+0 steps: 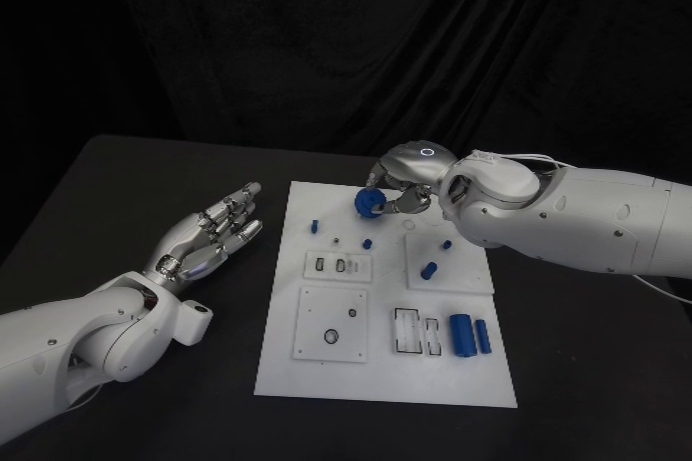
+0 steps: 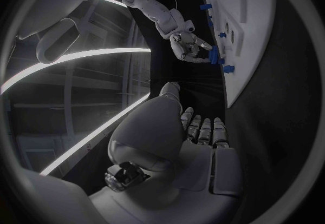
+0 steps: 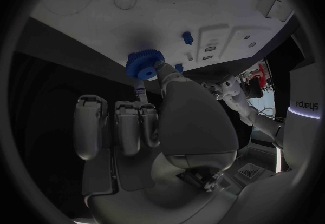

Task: Assemble the parts on the task board

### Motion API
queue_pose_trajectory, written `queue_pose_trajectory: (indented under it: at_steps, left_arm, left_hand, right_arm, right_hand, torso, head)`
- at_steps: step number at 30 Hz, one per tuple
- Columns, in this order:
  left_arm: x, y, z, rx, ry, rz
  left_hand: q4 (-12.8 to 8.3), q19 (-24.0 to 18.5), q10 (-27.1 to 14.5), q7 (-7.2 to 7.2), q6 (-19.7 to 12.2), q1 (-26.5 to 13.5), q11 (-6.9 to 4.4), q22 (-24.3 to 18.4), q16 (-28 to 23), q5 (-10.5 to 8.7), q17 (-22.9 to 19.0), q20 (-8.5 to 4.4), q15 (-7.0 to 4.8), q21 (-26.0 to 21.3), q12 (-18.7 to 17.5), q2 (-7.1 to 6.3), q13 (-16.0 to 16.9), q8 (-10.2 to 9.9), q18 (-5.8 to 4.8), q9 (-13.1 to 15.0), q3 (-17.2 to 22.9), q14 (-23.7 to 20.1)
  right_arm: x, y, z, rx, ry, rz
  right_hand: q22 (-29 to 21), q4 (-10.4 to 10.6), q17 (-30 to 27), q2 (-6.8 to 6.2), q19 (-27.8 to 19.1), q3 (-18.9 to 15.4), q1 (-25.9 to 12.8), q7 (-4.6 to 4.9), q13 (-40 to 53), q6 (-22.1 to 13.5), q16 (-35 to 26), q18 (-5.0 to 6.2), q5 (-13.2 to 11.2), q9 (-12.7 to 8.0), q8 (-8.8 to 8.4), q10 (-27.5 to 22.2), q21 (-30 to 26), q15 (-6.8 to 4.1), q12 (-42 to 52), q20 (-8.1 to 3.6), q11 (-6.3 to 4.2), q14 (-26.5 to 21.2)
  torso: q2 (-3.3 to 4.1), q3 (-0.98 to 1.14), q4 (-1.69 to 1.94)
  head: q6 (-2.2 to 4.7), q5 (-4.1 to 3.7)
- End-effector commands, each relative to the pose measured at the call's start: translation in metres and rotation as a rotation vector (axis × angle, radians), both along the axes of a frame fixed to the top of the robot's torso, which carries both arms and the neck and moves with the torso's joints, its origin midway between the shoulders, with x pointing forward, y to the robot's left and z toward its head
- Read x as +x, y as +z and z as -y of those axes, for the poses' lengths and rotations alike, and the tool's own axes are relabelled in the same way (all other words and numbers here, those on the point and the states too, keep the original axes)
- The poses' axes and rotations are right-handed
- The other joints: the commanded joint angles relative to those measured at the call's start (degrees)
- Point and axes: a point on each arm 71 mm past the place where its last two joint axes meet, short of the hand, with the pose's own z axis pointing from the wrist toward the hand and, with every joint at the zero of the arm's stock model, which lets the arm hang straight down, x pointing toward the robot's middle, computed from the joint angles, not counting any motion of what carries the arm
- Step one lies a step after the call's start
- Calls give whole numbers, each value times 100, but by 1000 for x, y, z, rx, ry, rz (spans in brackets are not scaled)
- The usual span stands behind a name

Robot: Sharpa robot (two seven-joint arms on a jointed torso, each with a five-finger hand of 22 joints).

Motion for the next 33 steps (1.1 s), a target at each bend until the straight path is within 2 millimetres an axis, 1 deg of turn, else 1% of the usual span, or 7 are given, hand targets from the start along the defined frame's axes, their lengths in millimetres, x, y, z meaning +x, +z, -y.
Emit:
queue_pose_trajectory:
  at_steps: [1,4,12,25,29,32,33]
  left_arm:
    - [-3,9,2,-52,-34,100]
    - [-3,8,3,-52,-38,97]
    - [-2,8,4,-53,-46,89]
    - [-1,7,4,-52,-53,81]
    - [-1,7,4,-52,-54,78]
    - [0,6,4,-51,-55,76]
    - [0,6,4,-51,-55,76]
  left_hand:
    - [14,-4,7,-7,9,14,-16,-6,-21,21,-8,-74,-61,-20,25,-38,2,27,-78,5,25,-2]
    - [14,-4,5,-7,6,14,-12,-6,-21,21,-8,-69,-53,-20,23,-36,2,26,-82,4,27,-2]
    - [11,-4,-2,2,-10,21,16,-6,-21,27,-8,-27,-3,-20,11,-21,-1,23,-95,2,40,-2]
    - [7,-4,-8,19,-29,31,43,-6,-21,40,-8,18,40,-20,2,-10,-2,20,-95,0,52,-2]
    - [6,-4,-9,22,-31,33,47,-6,-21,41,-8,27,47,-20,2,-8,-2,20,-94,0,54,-2]
    - [4,-4,-8,27,-37,36,54,-6,-21,44,-8,40,58,-20,4,-5,-1,19,-93,0,58,-2]
    - [3,-4,-9,29,-41,39,63,-6,-21,46,-8,52,67,-20,2,-3,-2,19,-91,0,61,-2]
  right_arm:
    - [1,-1,-3,-20,10,-10]
    - [1,-2,-6,-25,15,-15]
    - [0,-5,-11,-39,25,-34]
    - [-1,-10,-13,-56,30,-60]
    - [-1,-12,-13,-63,29,-69]
    - [0,-13,-13,-69,27,-76]
    - [0,-13,-13,-70,26,-77]
  right_hand:
    - [1083,-4,1509,70,179,3,15,-284,1509,308,17,-88,26,892,229,605,16,-37,15,-27,-21,595]
    - [1083,-4,1509,70,179,3,15,-284,1509,308,17,-88,26,892,229,605,16,-37,15,-27,-21,595]
    - [1081,-2,1509,79,175,-5,-11,-268,1509,234,17,-86,25,923,219,605,9,-28,15,-23,-14,595]
    - [1077,1,1509,90,169,-10,-45,-250,1509,118,17,-83,27,952,186,605,-3,-15,15,-13,-1,595]
    - [1052,6,1509,96,139,-10,-76,-251,1509,-29,17,-71,29,957,121,605,-47,-5,15,-2,4,595]
    - [1019,24,1509,97,99,2,-117,-238,1509,-240,17,-55,32,920,-17,605,-106,3,15,9,15,595]
    - [1011,25,1509,97,90,4,-119,-237,1509,-251,17,-51,32,917,-28,605,-120,4,15,10,15,595]
  torso:
    - [-2,-1,12]
    - [-1,-1,20]
    - [-2,-2,3]
    - [-4,6,-3]
    - [-4,6,-1]
    - [-5,6,0]
    - [-6,5,0]
  head:
    - [-11,-17]
    - [-20,-24]
    - [-33,-18]
    - [-42,-12]
    - [-39,-17]
    - [-47,-19]
    - [-48,-18]
